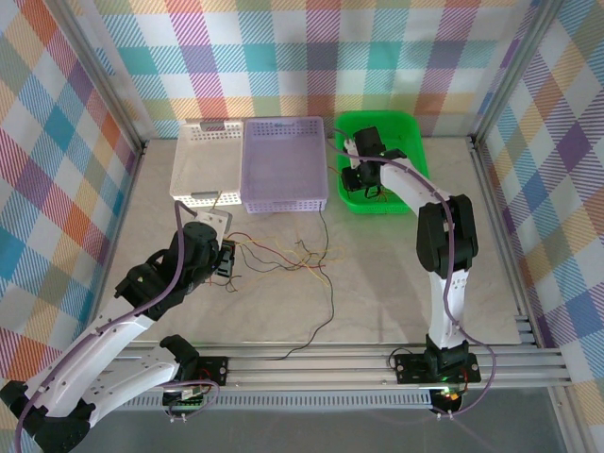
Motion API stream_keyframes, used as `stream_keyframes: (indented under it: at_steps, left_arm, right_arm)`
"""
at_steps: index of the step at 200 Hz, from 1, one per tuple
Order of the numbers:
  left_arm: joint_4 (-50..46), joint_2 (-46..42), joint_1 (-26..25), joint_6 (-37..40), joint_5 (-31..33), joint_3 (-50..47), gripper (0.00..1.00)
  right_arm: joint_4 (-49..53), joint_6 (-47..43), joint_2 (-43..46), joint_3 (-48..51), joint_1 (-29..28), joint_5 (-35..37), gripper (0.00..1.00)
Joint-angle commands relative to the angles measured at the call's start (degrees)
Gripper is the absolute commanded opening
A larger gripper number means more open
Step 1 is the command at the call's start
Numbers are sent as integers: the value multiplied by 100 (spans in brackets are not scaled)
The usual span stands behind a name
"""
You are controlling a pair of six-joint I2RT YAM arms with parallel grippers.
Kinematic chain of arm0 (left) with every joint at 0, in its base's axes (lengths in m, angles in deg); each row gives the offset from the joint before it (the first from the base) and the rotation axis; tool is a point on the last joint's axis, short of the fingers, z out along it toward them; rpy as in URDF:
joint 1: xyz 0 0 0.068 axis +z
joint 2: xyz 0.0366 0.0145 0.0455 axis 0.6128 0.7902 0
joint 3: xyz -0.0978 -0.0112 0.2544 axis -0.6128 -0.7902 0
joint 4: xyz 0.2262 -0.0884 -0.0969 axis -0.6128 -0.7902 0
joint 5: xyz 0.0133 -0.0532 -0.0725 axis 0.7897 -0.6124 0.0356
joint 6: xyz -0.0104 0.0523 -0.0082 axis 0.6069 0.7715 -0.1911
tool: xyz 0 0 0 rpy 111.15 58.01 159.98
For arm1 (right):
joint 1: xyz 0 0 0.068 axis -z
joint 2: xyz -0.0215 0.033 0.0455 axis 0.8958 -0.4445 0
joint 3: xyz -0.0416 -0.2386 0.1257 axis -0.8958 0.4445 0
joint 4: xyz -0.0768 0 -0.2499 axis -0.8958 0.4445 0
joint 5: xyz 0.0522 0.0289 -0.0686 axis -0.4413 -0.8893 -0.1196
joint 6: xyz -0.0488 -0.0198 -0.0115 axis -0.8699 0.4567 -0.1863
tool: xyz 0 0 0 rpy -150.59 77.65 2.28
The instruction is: Untangle the cables
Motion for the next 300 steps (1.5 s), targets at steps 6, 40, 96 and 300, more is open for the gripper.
stream_keyframes:
  at_steps: [6, 40, 96, 300]
  left_arm:
    - [239, -7, 28, 60, 24, -5, 0]
    - [248, 37, 32, 67, 2, -2, 0]
    - [249, 45, 38, 68, -6, -1, 0]
    - [215, 211, 96, 70, -126, 46, 0]
  right_arm:
    - [-320, -39, 16, -37, -15, -228, 30]
    - [-341, -31, -40, -133, -12, -167, 29]
    - [-378, 116, -288, -255, 89, -209, 18]
    - [1853, 1592, -1940, -2849, 971, -505, 4]
